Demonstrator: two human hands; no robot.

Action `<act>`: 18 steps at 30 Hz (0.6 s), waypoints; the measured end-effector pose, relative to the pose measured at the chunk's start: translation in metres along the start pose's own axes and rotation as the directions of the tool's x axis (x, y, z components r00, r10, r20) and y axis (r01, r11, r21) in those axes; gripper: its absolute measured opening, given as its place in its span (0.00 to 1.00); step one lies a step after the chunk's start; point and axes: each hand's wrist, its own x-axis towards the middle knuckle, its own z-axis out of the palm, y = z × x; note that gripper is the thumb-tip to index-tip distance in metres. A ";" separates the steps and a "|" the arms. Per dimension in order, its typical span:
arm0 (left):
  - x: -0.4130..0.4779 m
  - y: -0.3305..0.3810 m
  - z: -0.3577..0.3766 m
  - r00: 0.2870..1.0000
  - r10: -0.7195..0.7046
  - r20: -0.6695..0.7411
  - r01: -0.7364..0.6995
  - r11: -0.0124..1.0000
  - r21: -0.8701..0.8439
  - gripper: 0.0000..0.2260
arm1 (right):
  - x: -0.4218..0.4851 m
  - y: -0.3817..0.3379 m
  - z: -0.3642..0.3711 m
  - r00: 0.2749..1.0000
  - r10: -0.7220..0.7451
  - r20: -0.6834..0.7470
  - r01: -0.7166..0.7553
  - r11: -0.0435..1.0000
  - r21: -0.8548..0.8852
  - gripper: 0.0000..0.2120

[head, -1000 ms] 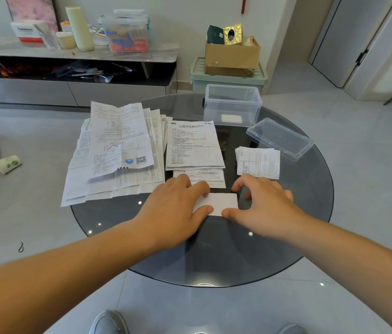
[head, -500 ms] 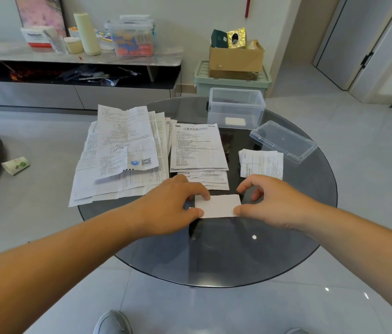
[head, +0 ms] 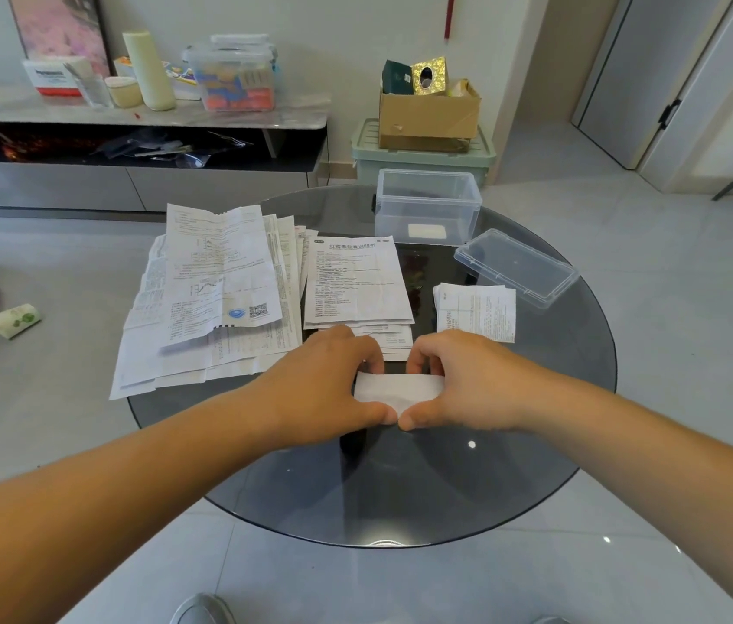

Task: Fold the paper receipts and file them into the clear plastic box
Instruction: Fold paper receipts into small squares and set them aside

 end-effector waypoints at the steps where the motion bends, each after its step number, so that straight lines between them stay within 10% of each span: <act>1: 0.001 0.002 0.000 1.000 0.005 -0.008 -0.005 1.000 -0.010 0.17 | 0.000 0.001 0.000 1.000 -0.008 -0.001 0.008 1.000 0.012 0.21; 18: 0.087 0.049 -0.006 0.991 0.034 -0.130 -0.042 0.998 -0.056 0.06 | -0.004 0.081 -0.046 0.940 0.075 -0.332 -0.037 0.992 0.120 0.02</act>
